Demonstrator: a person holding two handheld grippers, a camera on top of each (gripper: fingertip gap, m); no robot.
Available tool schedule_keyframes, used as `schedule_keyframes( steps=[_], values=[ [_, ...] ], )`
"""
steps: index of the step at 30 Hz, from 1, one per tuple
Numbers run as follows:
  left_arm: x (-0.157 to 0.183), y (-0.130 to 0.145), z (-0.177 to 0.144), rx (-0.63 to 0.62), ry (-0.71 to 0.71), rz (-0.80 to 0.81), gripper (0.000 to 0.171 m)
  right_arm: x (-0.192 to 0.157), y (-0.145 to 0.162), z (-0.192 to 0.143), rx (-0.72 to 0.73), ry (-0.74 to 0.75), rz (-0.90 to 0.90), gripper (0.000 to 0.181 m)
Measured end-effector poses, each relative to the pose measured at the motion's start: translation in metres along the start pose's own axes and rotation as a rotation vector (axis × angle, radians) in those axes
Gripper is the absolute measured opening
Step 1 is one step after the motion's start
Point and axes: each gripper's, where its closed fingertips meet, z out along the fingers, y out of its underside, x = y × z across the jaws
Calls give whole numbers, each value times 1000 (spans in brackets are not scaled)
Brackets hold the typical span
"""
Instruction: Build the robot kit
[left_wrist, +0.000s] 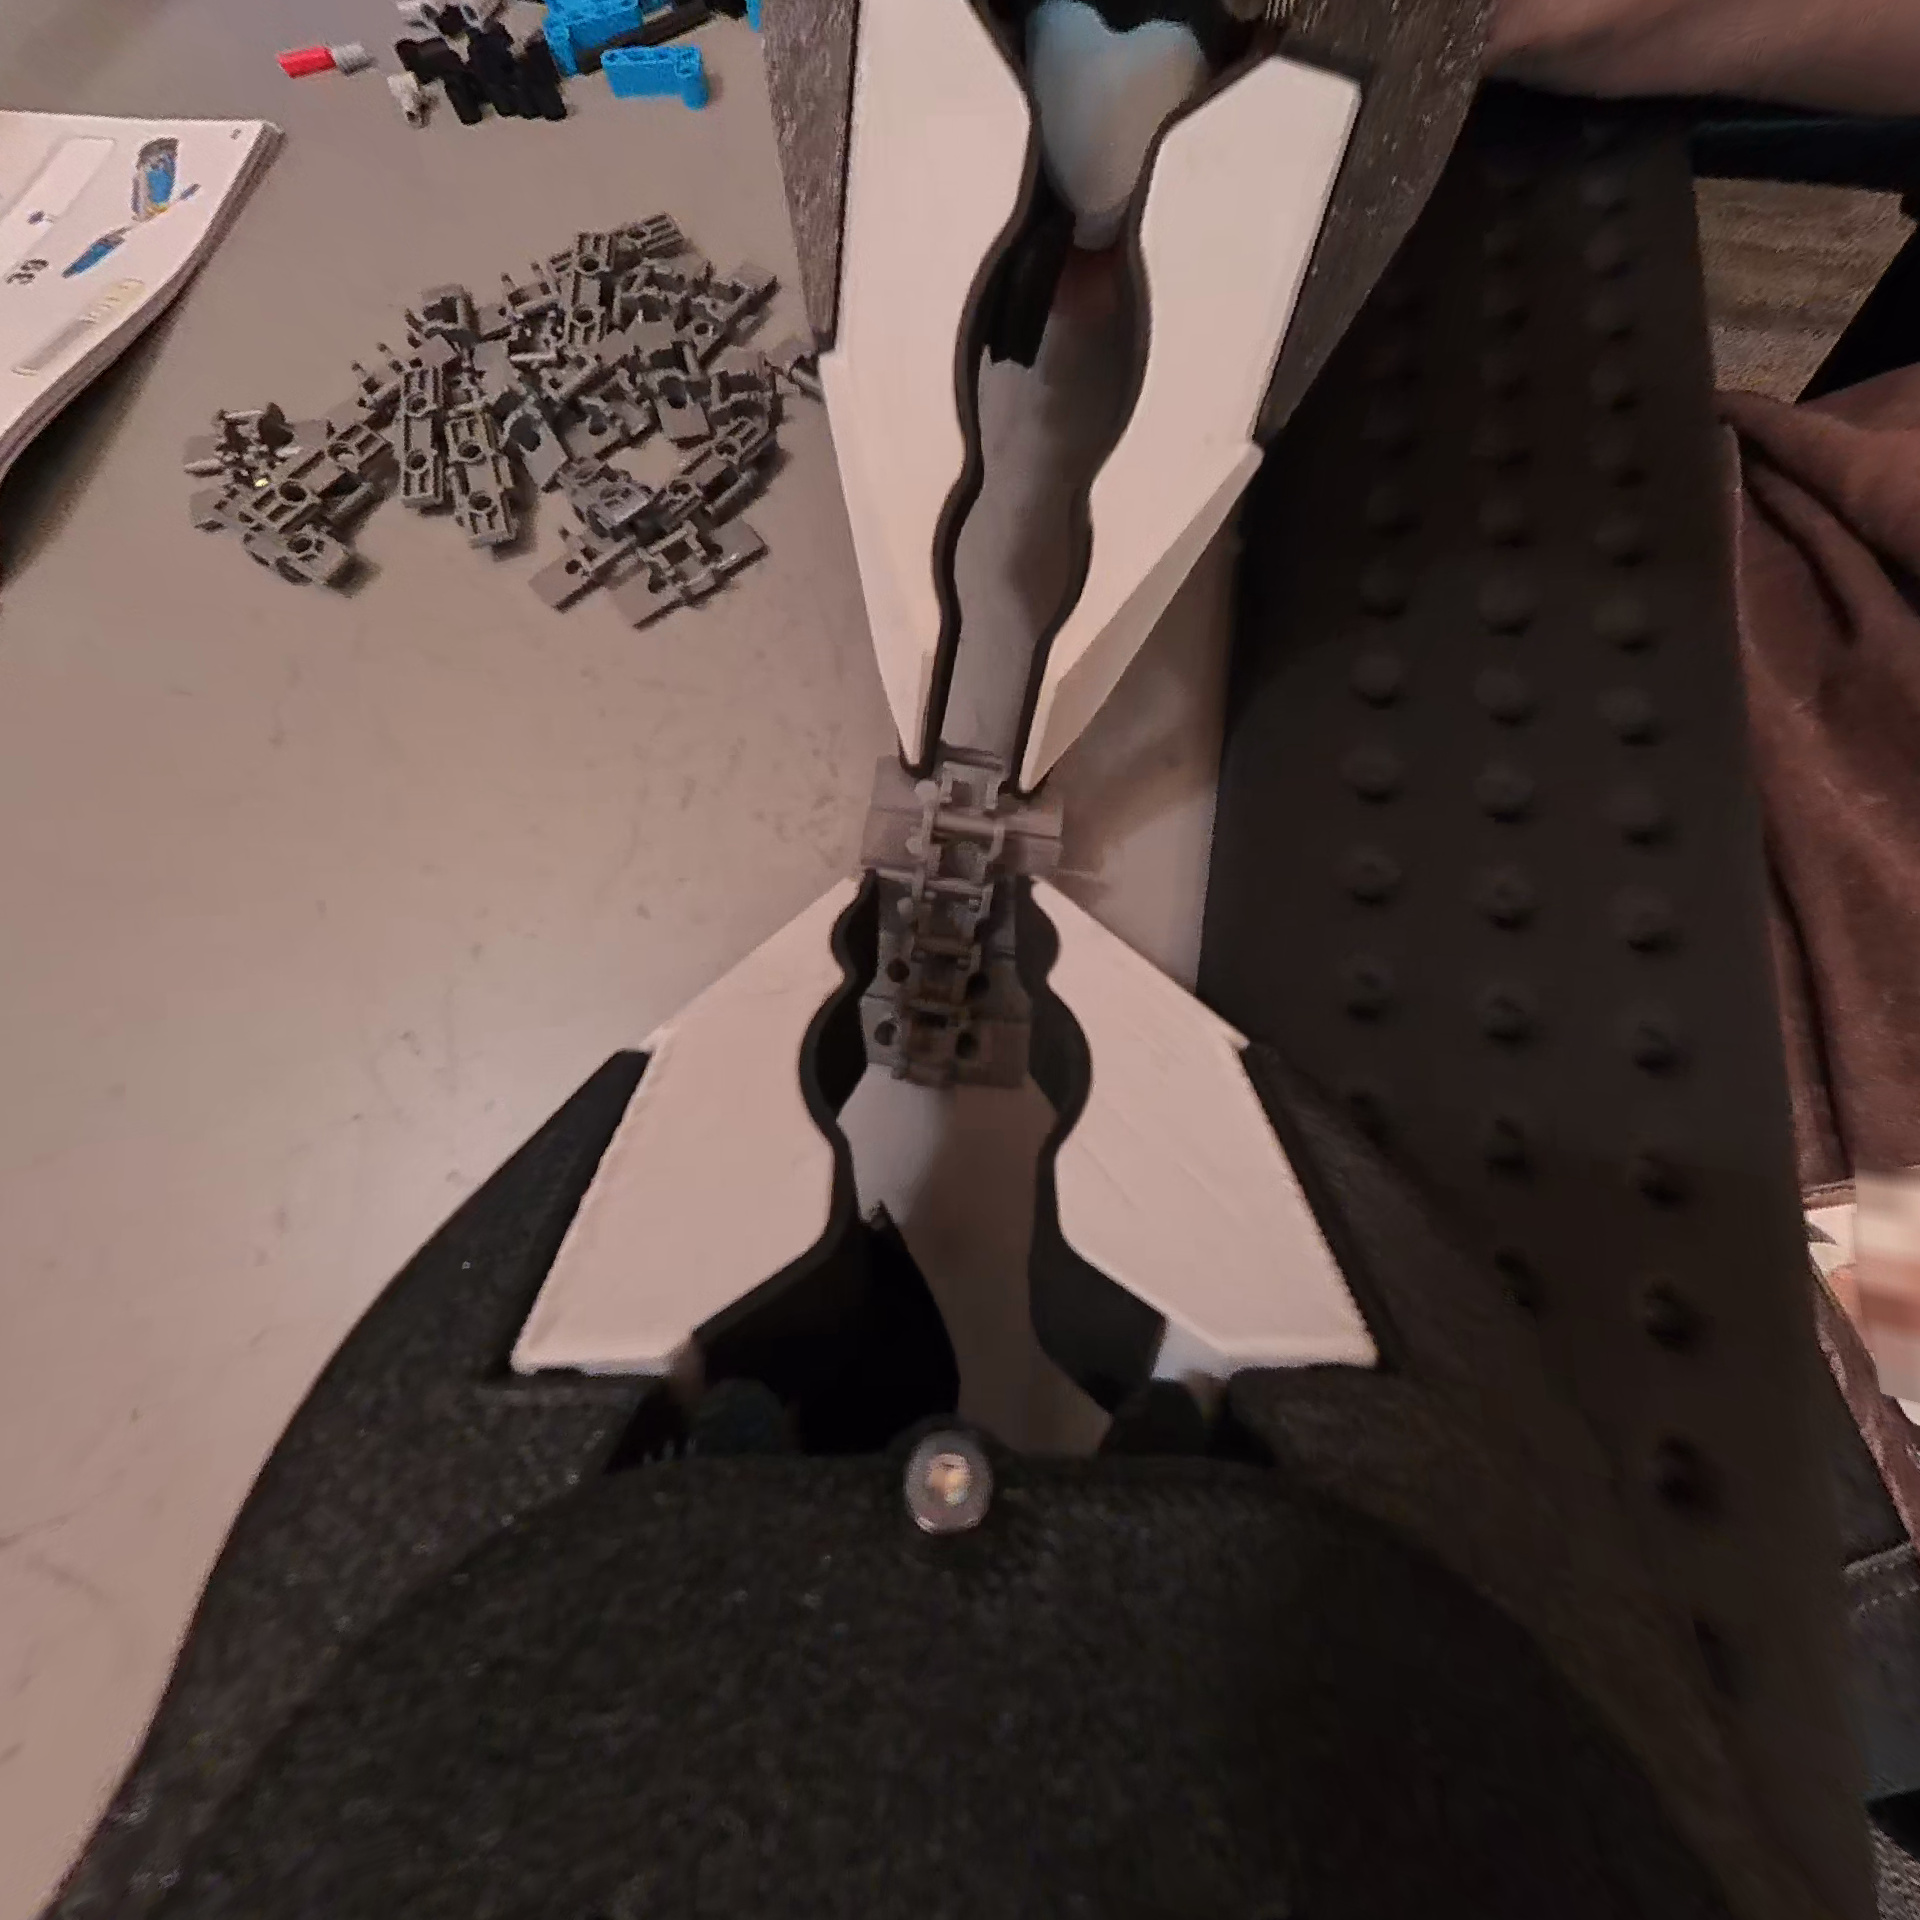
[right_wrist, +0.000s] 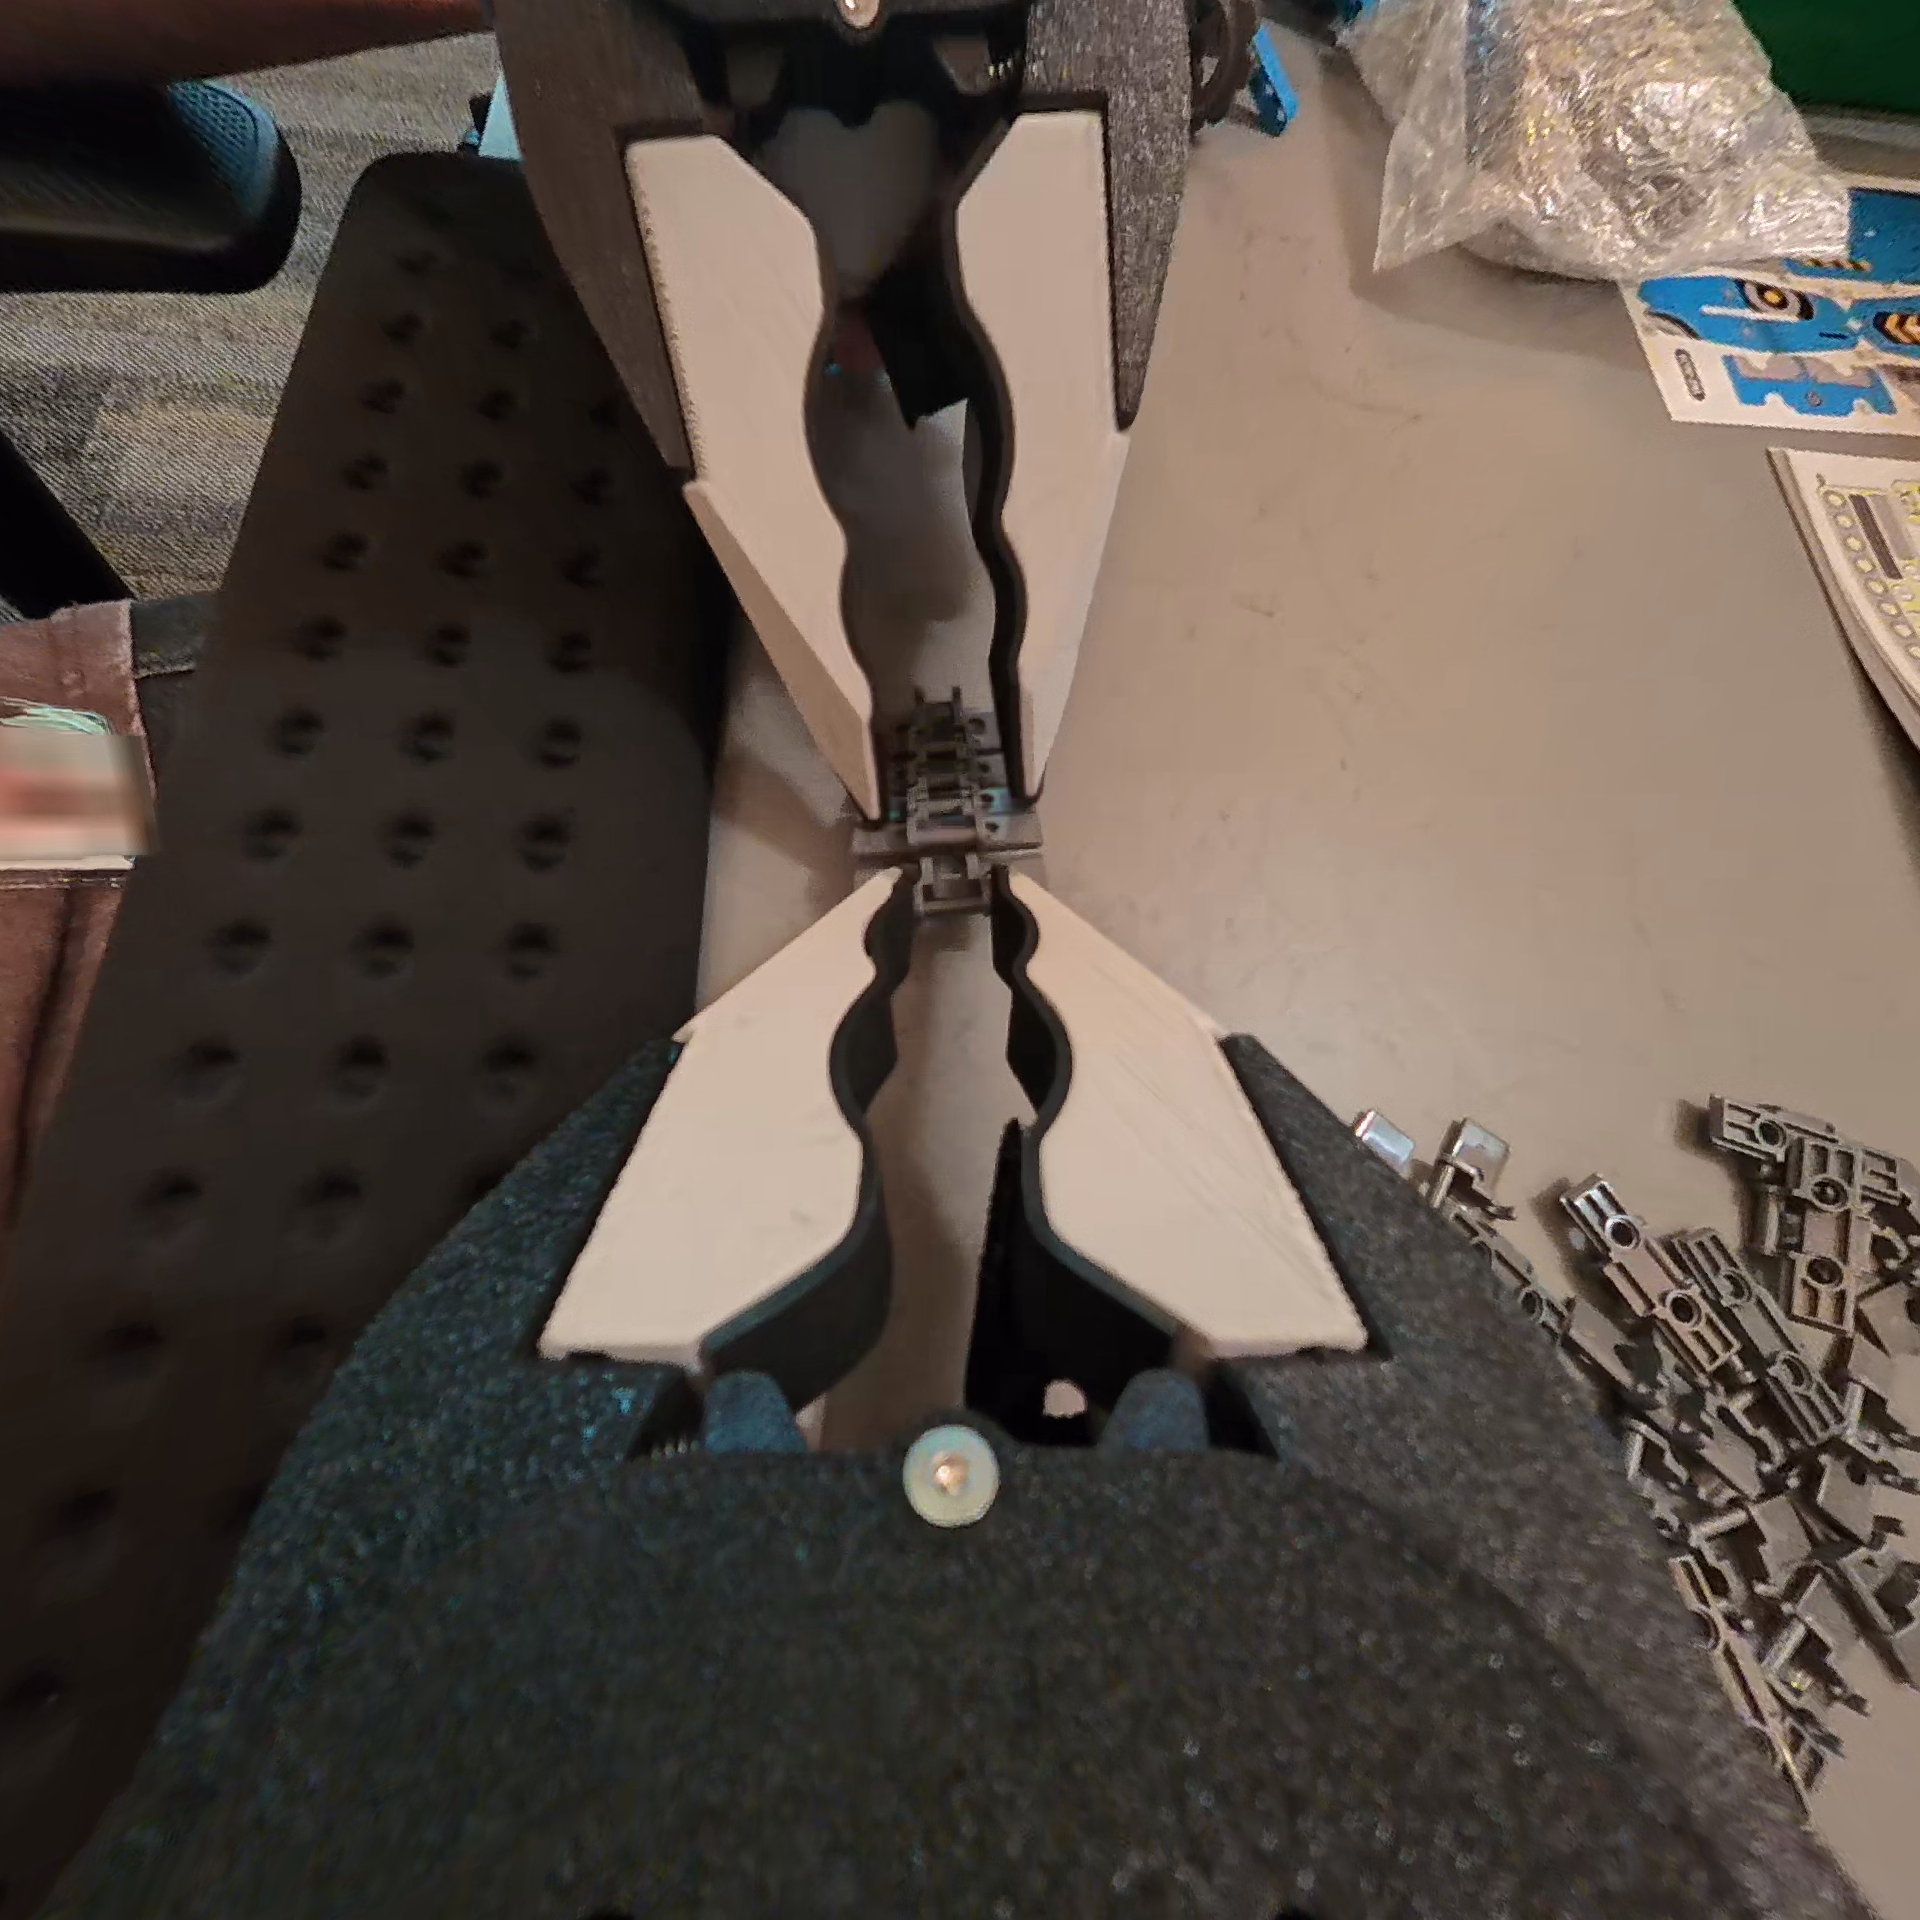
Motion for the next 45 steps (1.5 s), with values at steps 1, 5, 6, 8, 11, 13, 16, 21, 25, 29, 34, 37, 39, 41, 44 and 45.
schedule_keyframes(
  steps=[1, 5, 6, 8, 11, 13, 16, 21, 25, 29, 34, 37, 39, 41, 44, 45],
  values=[
    [-1, 1, 0, -2, -1, -4, 26, 0, -1, -1, 7, -1, 5, 15],
    [-1, -1, -5, 32, 9, -20, 26, 4, -5, -5, 43, -3, 32, 15],
    [-2, -4, -7, 50, 11, -28, 26, 5, -5, -6, 47, 0, 36, 15],
    [-4, -7, -11, 63, 9, -38, 26, 8, -2, -6, 35, 10, 35, 15],
    [-3, -4, -11, 46, 11, -29, 26, 3, 5, -3, 2, -19, 40, 15],
    [-1, 0, -6, 17, 6, -8, 26, 1, 9, -2, -26, -30, 39, 15],
    [2, -1, 2, 2, 0, 25, 26, -3, 10, -3, -33, -59, 63, 15],
    [4, 2, 15, -49, 14, 36, 24, -3, 22, 0, -98, -48, 76, 15],
    [6, 2, 15, -67, 26, 38, 12, -4, 20, 3, -103, -38, 69, 15],
    [5, 3, 14, -65, 1, 54, 12, -2, 18, 5, -99, -25, 62, 15],
    [2, -1, 12, -39, -9, 48, 12, 0, 17, 6, -96, -4, 42, 15],
    [5, -8, 10, -15, 11, 39, 12, 0, 16, 7, -94, -1, 32, 15],
    [5, -5, 13, -35, -1, 51, 13, -1, 17, 7, -95, -8, 35, 15],
    [5, -6, 14, -34, -8, 62, 12, -1, 18, 7, -93, -15, 45, 15],
    [4, -5, 13, -46, -19, 64, 12, -1, 19, 7, -93, -19, 50, 15],
    [4, -3, 13, -50, -19, 65, 12, -1, 19, 7, -92, -18, 50, 15]
  ],
)
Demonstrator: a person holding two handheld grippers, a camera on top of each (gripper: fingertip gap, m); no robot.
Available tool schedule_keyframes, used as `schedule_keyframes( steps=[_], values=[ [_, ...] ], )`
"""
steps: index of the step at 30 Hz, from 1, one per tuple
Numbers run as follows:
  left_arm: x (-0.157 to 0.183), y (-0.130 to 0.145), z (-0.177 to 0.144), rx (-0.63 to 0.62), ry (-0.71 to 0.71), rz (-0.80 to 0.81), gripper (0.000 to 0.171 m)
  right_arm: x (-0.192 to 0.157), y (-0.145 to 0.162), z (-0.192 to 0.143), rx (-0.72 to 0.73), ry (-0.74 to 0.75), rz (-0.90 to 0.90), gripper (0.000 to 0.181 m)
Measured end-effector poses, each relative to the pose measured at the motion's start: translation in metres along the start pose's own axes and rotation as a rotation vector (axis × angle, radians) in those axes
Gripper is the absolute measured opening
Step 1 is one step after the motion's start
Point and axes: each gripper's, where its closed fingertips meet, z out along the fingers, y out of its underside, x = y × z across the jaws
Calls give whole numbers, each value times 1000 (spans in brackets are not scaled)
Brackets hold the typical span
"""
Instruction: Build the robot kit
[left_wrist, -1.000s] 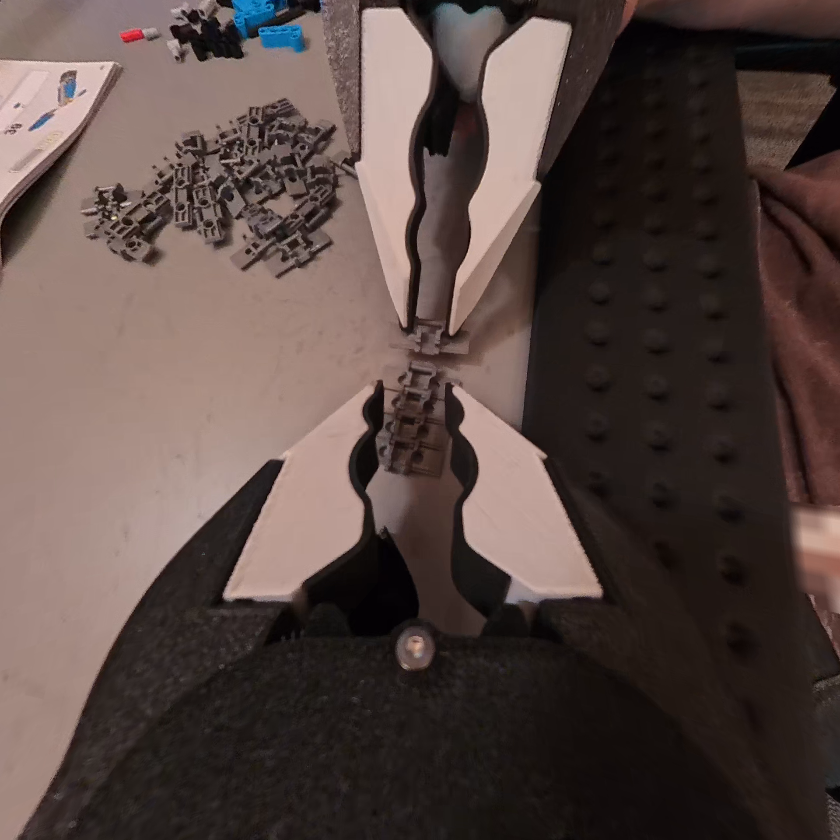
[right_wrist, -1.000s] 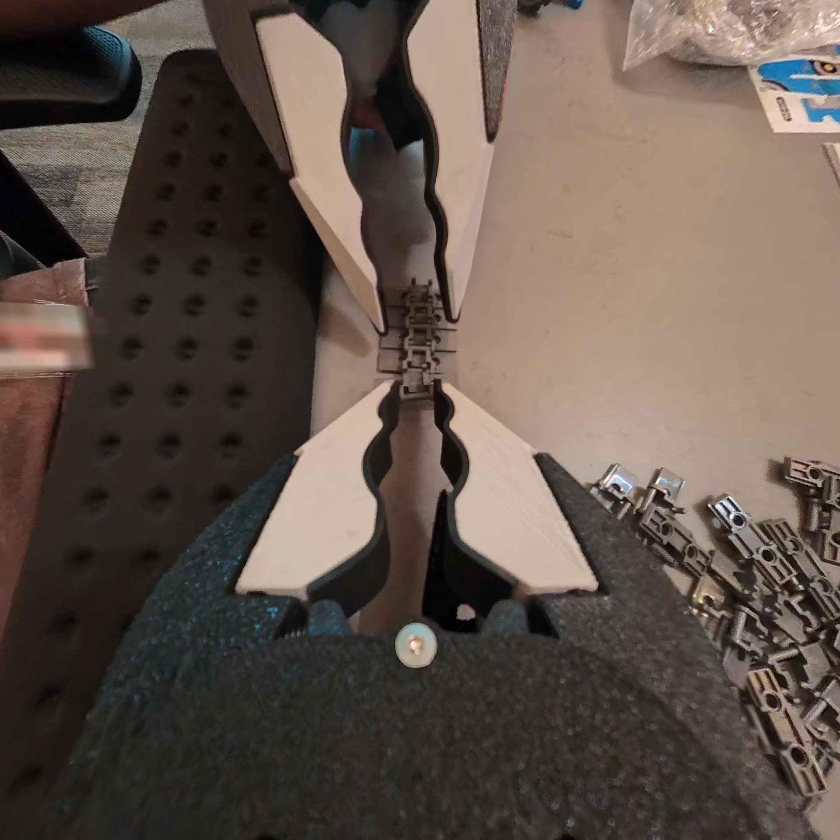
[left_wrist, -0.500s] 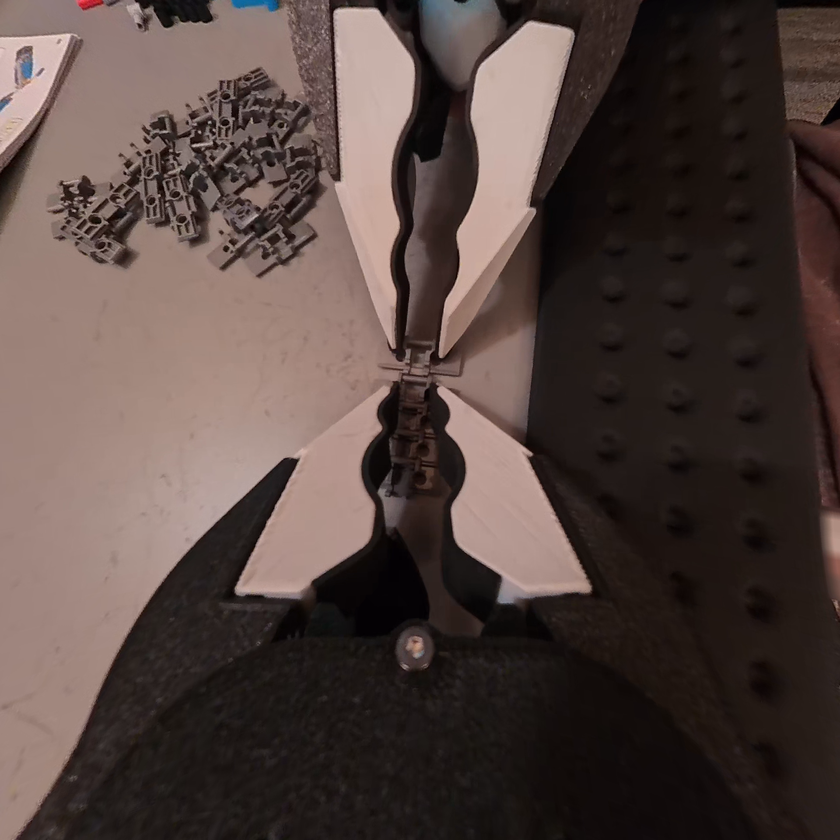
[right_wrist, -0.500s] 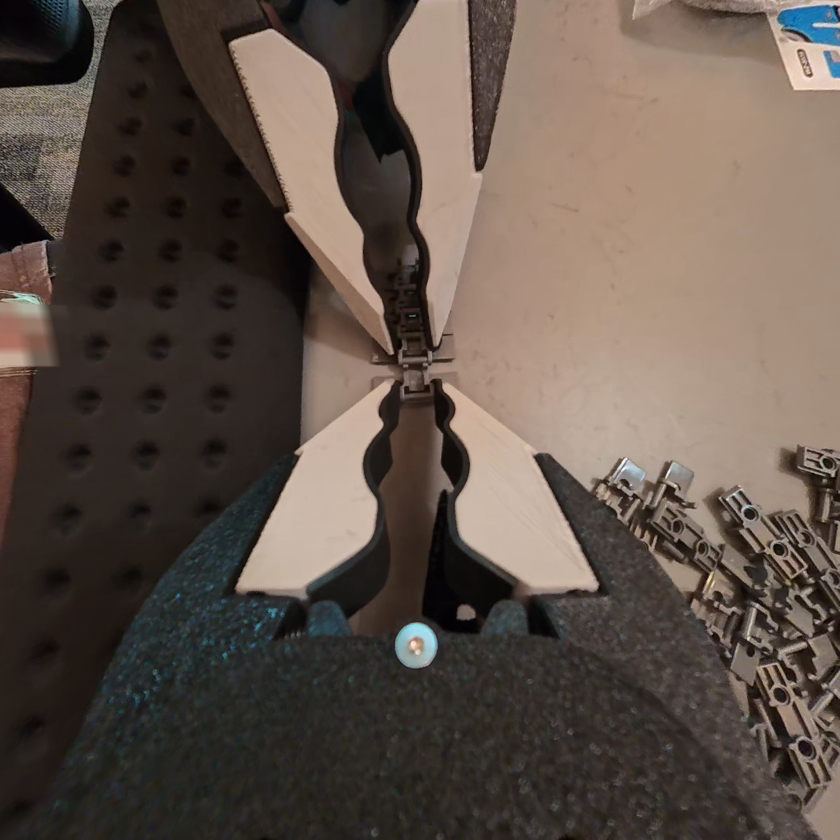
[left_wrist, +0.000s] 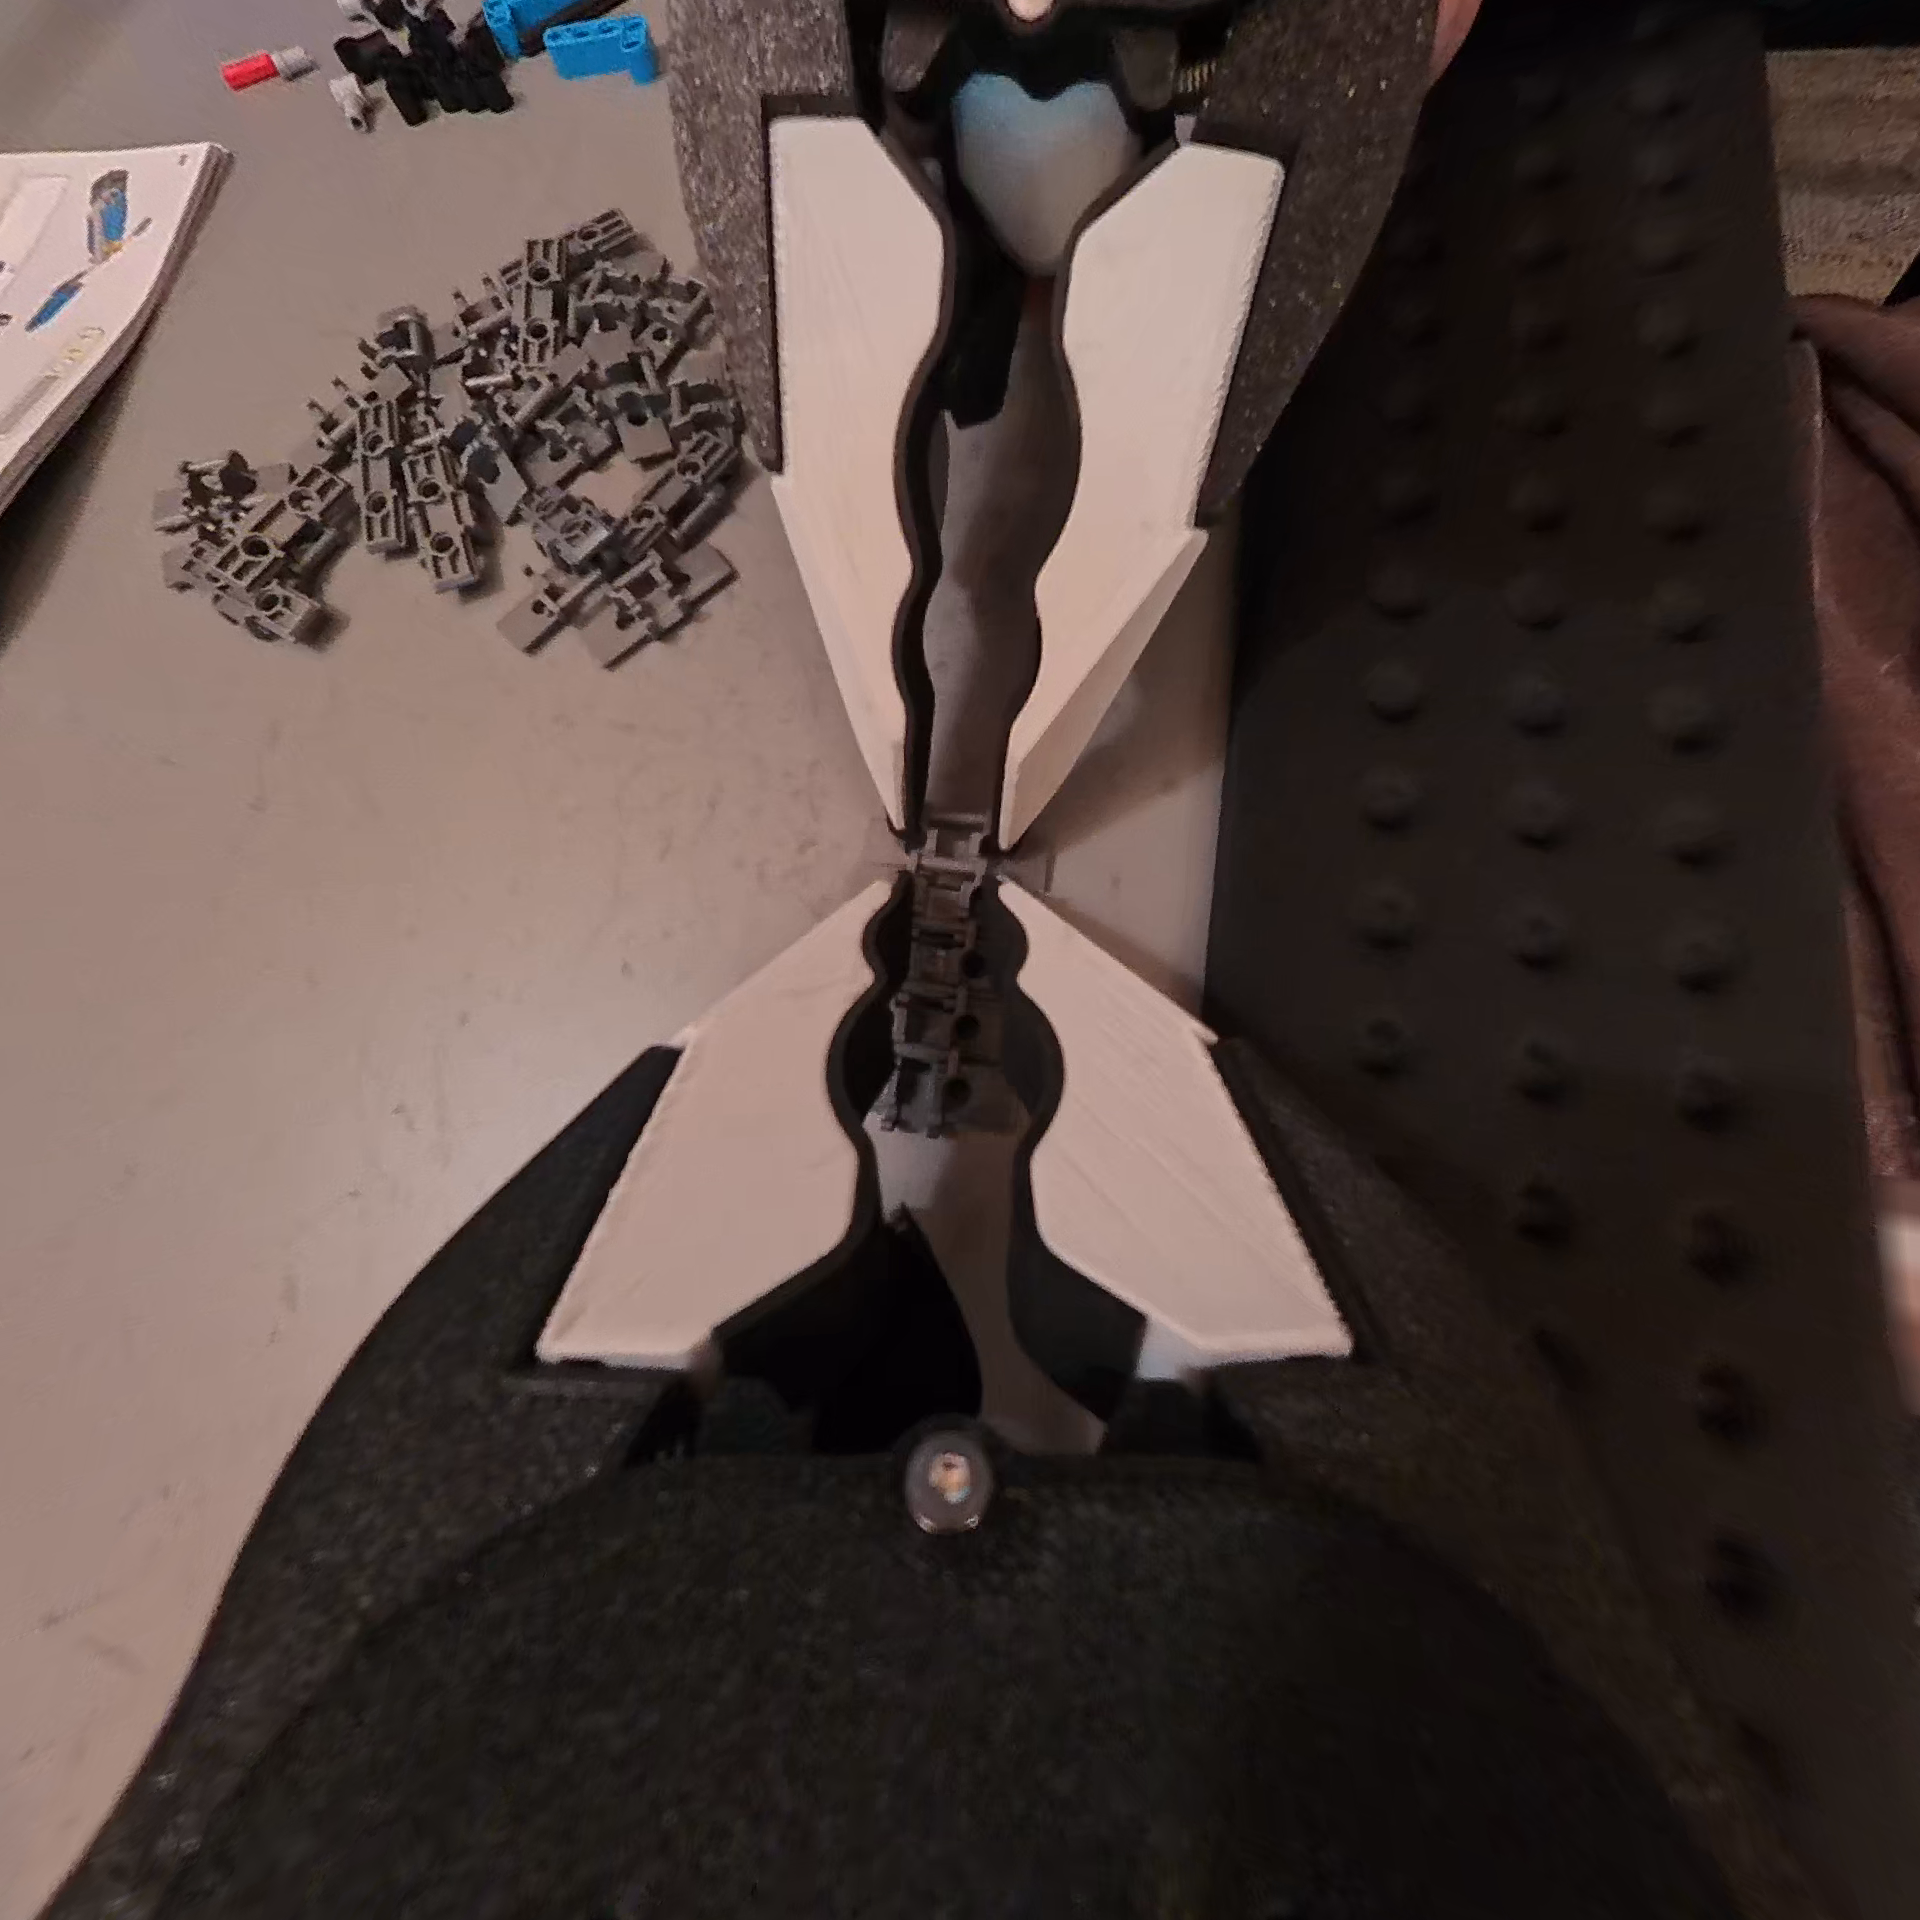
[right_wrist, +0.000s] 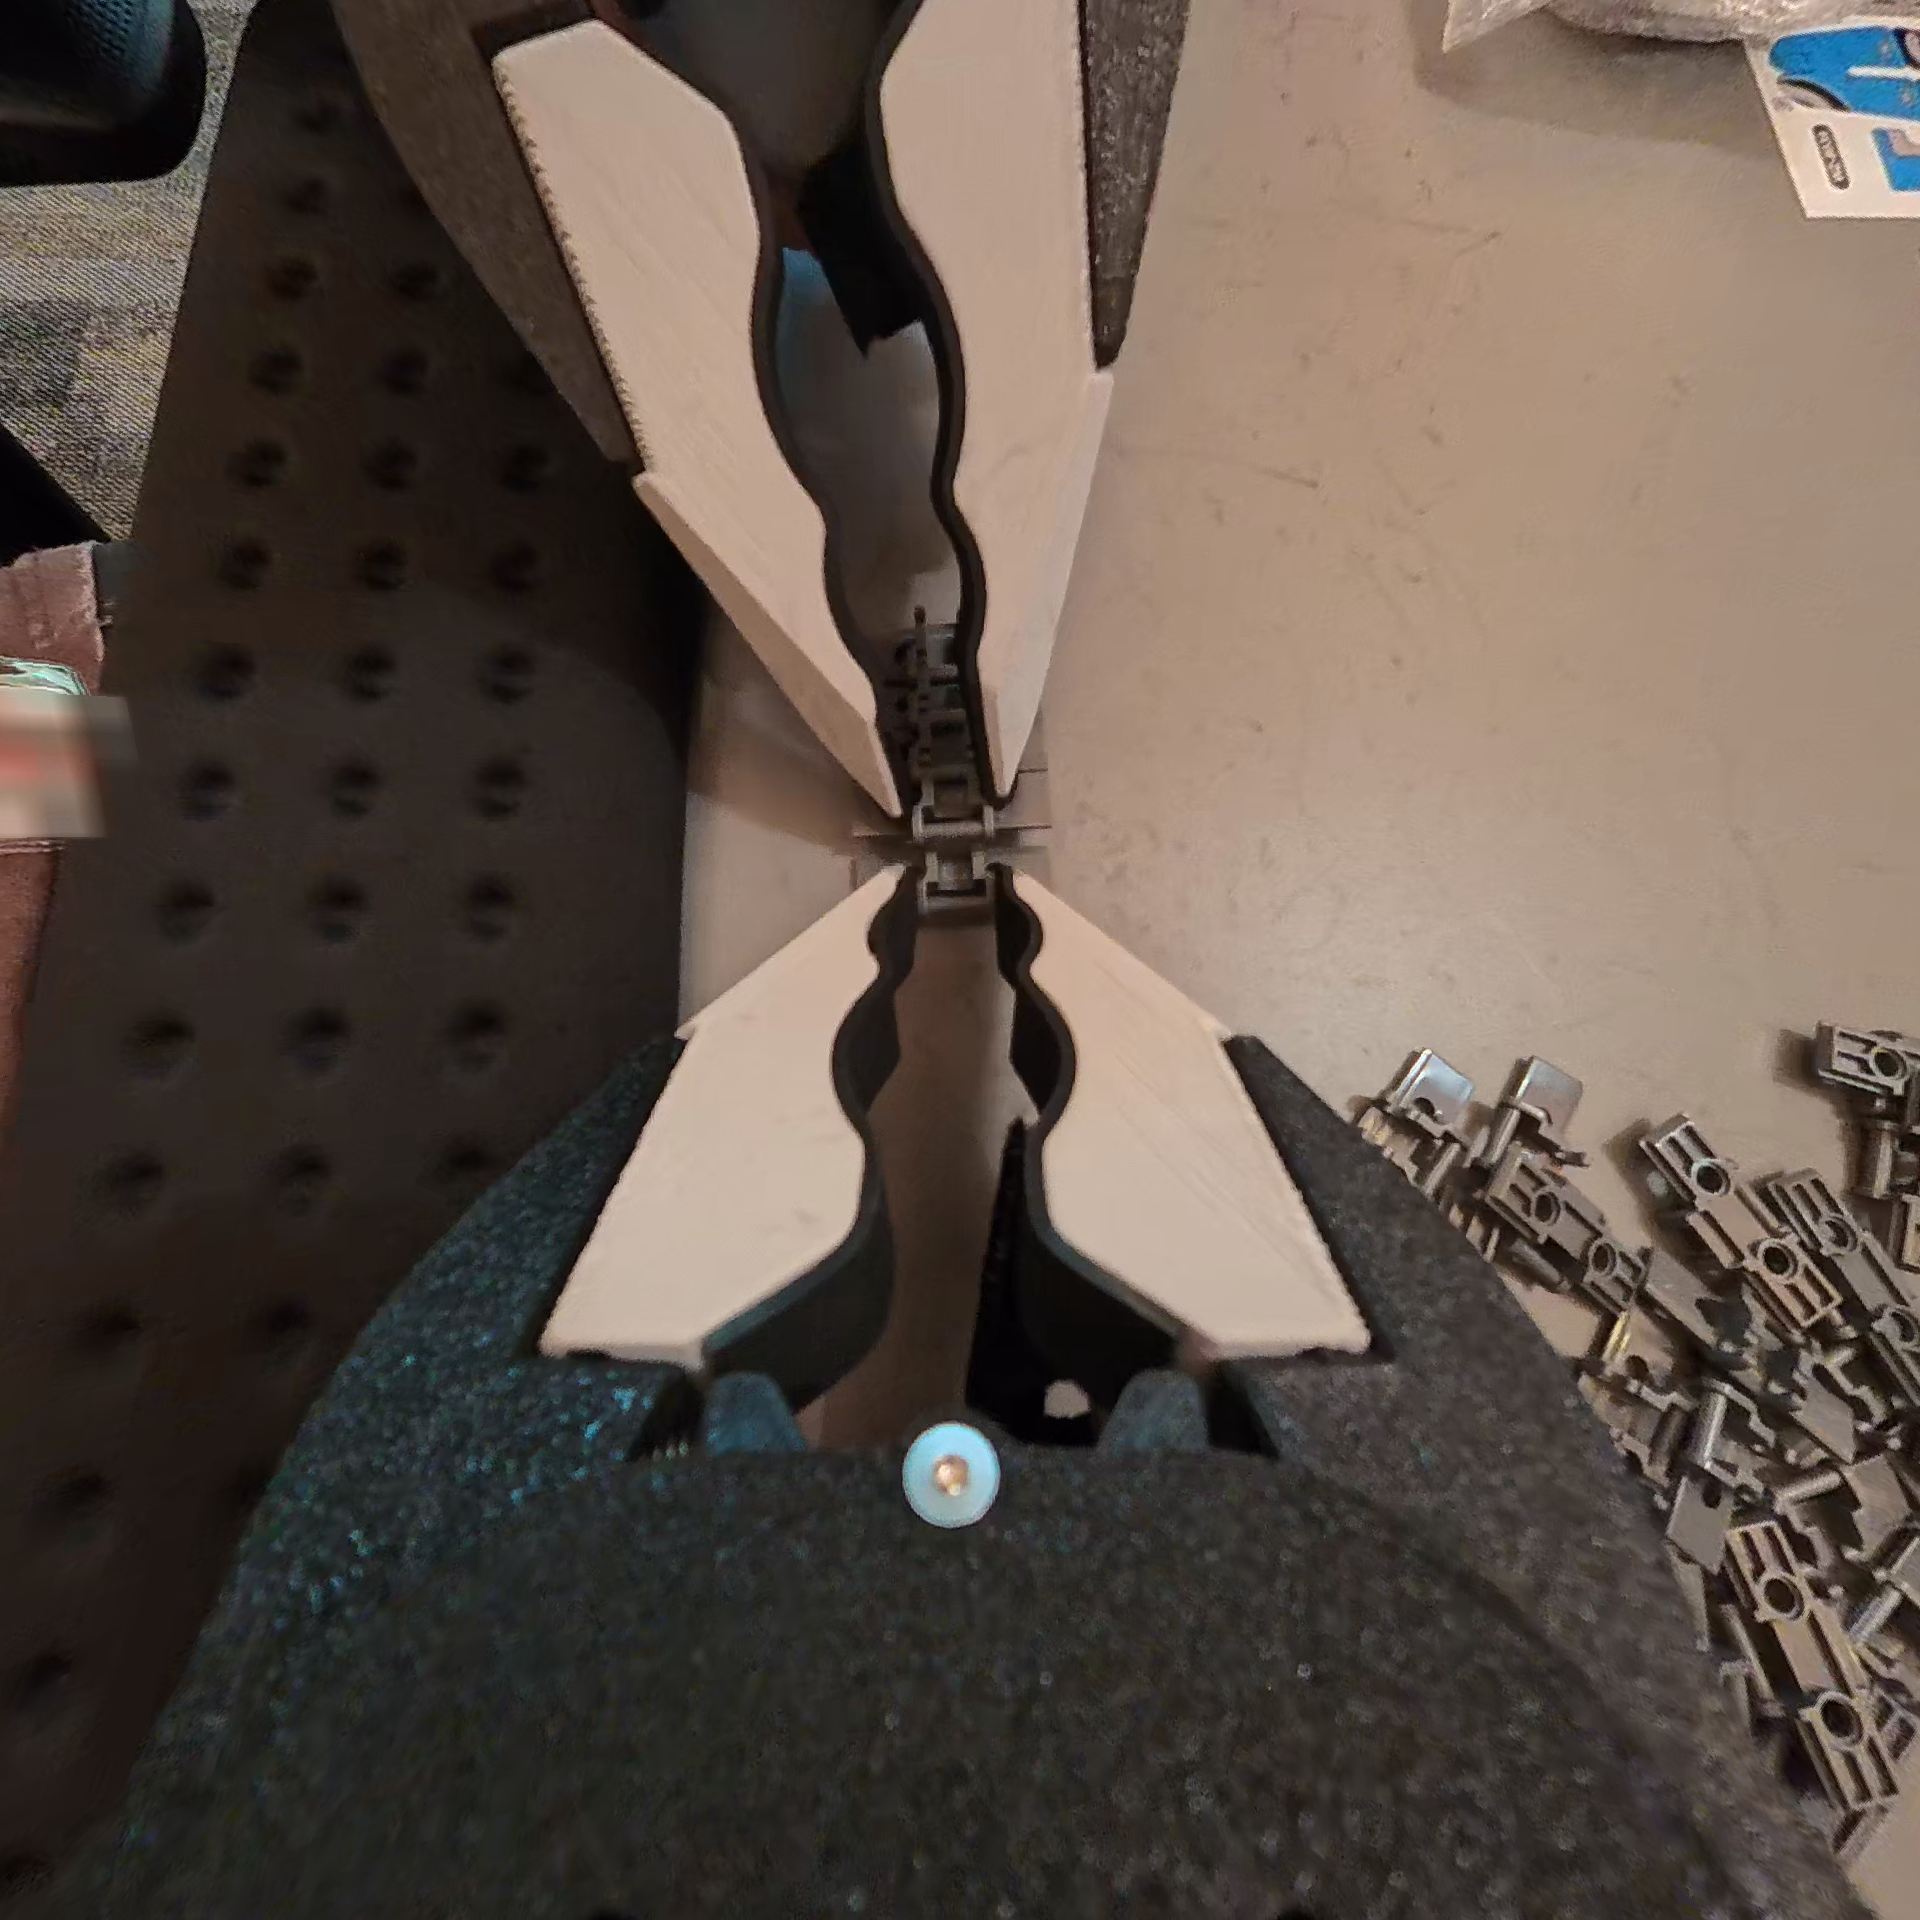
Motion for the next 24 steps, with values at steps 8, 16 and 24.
schedule_keyframes(
  steps=[8, 16, 24],
  values=[
    [1, 3, 3, -26, 5, 1, 13, 0, 0, 1, 9, -10, 11, 15],
    [1, 4, 4, -23, 11, -3, 12, 0, 0, 0, 50, -37, 30, 16],
    [1, 4, 4, -8, 31, -23, 12, 3, -21, -7, 117, 59, -62, 0]
  ],
)
